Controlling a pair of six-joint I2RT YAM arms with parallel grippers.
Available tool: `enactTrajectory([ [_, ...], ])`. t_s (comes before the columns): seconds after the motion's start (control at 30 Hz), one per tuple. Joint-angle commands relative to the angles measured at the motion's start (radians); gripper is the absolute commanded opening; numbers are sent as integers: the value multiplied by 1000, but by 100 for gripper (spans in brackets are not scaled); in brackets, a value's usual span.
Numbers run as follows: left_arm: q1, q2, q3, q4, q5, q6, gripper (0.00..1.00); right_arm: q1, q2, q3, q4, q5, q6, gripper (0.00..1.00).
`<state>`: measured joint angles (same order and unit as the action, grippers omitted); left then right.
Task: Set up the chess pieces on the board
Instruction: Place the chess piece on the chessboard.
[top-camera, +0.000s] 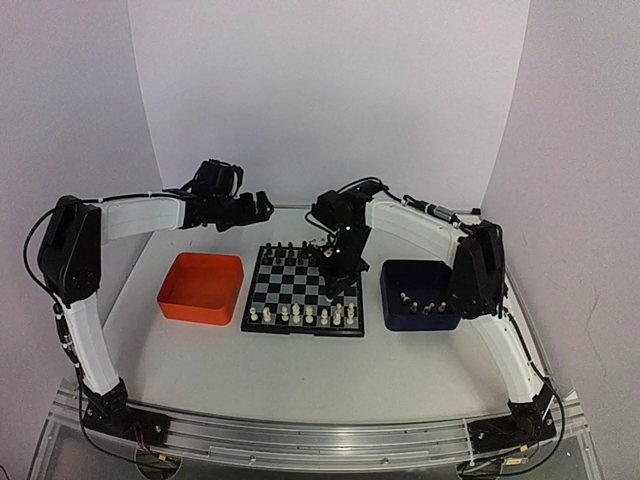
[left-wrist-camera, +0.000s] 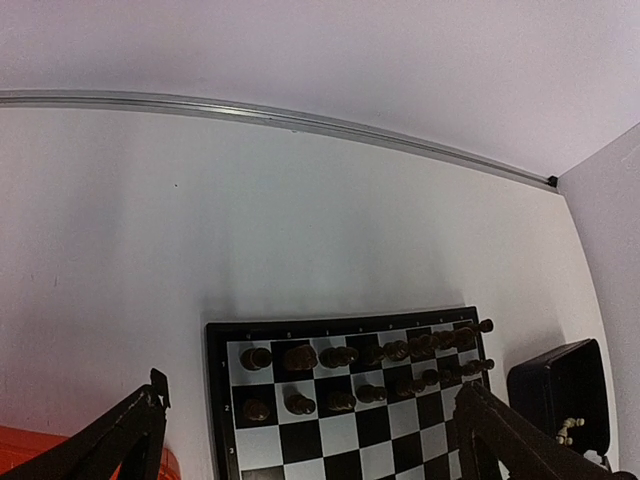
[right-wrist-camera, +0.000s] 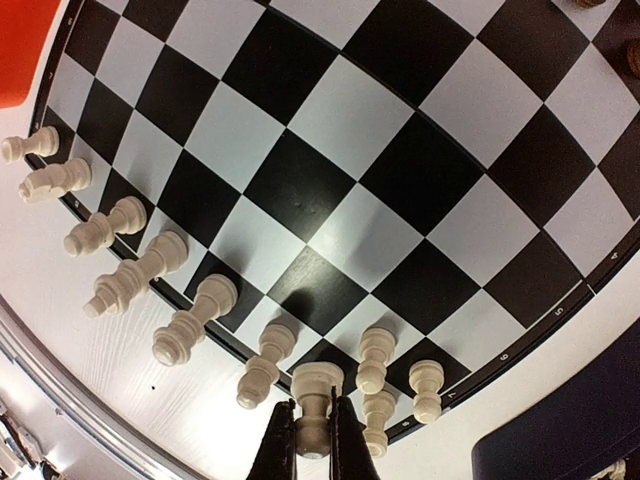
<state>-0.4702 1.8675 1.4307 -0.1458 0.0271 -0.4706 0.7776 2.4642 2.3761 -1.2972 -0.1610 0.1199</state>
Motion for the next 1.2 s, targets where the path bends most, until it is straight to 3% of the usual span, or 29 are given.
enactTrajectory([
  [0.0, 5, -71, -57, 95, 3, 3, 100, 2, 24, 41, -19, 12, -22, 0],
  [0.5, 5, -140, -84, 54, -28, 15, 100, 2, 86, 90, -4, 44, -2, 0],
  [0.77, 5, -214, -147, 72, -115, 23, 100, 4, 103, 98, 1, -6, -8, 1],
  [1.17, 5, -231, -168, 84, -119, 26, 100, 11, 124, 112, 9, -35, 0, 2],
])
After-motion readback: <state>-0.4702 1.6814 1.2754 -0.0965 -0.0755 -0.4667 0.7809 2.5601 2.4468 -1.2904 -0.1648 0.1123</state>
